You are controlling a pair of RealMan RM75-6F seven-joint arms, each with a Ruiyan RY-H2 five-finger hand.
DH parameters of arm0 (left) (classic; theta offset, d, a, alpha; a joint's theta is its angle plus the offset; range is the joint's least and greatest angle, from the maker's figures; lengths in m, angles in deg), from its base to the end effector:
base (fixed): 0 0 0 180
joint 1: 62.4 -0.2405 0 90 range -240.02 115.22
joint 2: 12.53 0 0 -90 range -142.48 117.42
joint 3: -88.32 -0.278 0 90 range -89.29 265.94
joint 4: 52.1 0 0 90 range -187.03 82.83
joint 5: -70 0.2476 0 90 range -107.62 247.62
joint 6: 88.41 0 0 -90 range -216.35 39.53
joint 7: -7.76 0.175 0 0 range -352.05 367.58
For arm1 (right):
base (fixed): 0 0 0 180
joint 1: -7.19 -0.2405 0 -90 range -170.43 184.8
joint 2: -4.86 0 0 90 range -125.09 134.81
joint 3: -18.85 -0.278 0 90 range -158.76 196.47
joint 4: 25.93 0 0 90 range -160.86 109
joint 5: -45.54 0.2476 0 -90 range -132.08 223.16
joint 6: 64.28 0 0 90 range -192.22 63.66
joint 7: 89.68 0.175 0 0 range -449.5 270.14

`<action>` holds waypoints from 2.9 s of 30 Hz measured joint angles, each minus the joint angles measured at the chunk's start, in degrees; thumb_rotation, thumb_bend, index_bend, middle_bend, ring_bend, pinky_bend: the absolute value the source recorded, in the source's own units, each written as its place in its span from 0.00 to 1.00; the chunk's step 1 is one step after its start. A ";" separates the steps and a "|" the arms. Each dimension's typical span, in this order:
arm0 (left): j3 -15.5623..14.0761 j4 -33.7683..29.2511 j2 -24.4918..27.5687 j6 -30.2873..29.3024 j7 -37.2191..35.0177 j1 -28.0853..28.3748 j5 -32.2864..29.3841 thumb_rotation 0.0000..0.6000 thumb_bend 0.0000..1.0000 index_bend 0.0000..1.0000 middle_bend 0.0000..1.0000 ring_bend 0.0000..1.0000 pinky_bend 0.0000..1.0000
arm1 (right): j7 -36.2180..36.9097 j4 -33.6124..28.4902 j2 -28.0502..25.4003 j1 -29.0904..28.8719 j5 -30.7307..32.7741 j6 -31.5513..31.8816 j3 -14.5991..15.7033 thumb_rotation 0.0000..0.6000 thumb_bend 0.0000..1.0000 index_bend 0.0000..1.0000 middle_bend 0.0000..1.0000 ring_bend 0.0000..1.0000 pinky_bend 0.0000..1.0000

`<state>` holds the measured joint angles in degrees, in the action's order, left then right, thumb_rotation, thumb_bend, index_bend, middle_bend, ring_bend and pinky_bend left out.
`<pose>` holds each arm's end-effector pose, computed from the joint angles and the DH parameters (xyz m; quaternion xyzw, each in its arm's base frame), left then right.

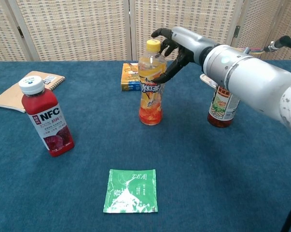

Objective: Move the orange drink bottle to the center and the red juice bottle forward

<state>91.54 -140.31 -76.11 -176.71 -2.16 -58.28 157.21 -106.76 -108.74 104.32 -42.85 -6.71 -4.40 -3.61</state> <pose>-0.3569 0.2148 0.1546 -0.5668 -0.3939 -0.4363 0.5773 -0.0556 -0.4297 -0.0749 0.6271 -0.4721 0.4884 0.3812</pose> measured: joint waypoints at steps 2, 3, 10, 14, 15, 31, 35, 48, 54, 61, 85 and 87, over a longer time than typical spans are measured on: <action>-0.03 -0.04 -0.03 0.03 0.21 0.01 0.02 1.00 0.18 0.50 0.30 0.35 0.56 | -0.05 -1.14 -0.65 0.29 -0.28 0.35 0.07 1.00 0.12 0.09 0.24 0.19 0.38; -0.06 -0.06 -0.04 0.04 0.29 0.01 0.05 1.00 0.18 0.50 0.30 0.35 0.56 | -0.09 -1.93 -1.11 0.49 -0.46 0.59 0.14 1.00 0.12 0.09 0.24 0.18 0.38; -0.19 -0.27 -0.11 0.07 0.81 0.05 0.29 1.00 0.18 0.50 0.30 0.35 0.56 | -0.17 -7.40 -4.31 2.11 -2.26 2.45 0.76 1.00 0.11 0.09 0.22 0.17 0.37; -0.29 -0.38 -0.15 0.12 1.10 0.11 0.47 1.00 0.18 0.50 0.30 0.35 0.56 | -0.35 -11.38 -7.02 3.43 -3.73 3.86 1.29 1.00 0.10 0.09 0.22 0.17 0.36; -0.31 -0.40 -0.17 0.13 1.19 0.12 0.51 1.00 0.18 0.50 0.30 0.35 0.56 | -0.44 -12.80 -8.03 3.91 -4.24 4.33 1.45 1.00 0.10 0.09 0.22 0.17 0.36; -0.23 -0.99 -0.57 0.79 1.38 0.81 0.78 1.00 0.18 0.46 0.30 0.35 0.56 | -2.71 -32.36 -29.21 13.37 -14.58 10.82 5.86 1.00 0.10 0.09 0.22 0.17 0.36; -0.25 -1.32 -0.63 0.98 1.49 1.09 1.09 1.00 0.18 0.45 0.30 0.35 0.56 | -1.03 -34.33 -34.36 17.18 -19.86 13.25 8.07 1.00 0.10 0.09 0.22 0.17 0.36; 0.40 -3.49 -0.91 3.15 -1.44 2.84 0.78 1.00 0.18 0.19 0.30 0.34 0.56 | 13.34 -28.62 -42.01 30.58 -37.43 24.53 17.37 1.00 0.10 0.09 0.23 0.17 0.35; 0.69 -5.71 -0.26 7.34 -3.52 5.07 0.00 1.00 0.18 0.11 0.23 0.20 0.48 | 19.50 -23.15 -41.86 35.47 -42.95 30.38 20.41 1.00 0.10 0.10 0.23 0.17 0.35; 1.44 -7.40 -0.10 12.09 -6.55 8.43 -0.95 1.00 0.17 0.08 0.14 0.13 0.36 | 24.53 -19.50 -41.20 39.02 -47.21 36.03 21.69 1.00 0.10 0.10 0.23 0.17 0.35; 2.17 -7.06 -6.71 21.41 -5.24 15.09 -5.65 1.00 0.17 0.09 0.11 0.10 0.32 | 34.66 -11.95 -39.80 43.75 -50.39 41.72 22.18 1.00 0.10 0.12 0.24 0.17 0.35; 2.13 -7.58 -6.91 21.66 -4.68 15.37 -5.72 1.00 0.17 0.09 0.11 0.10 0.32 | 35.14 -11.57 -39.70 43.90 -50.46 41.85 22.12 1.00 0.10 0.12 0.24 0.17 0.35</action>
<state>93.66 -147.89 -83.02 -155.05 -6.84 -42.90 151.49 -71.62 -120.31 64.62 1.05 -57.17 37.44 18.51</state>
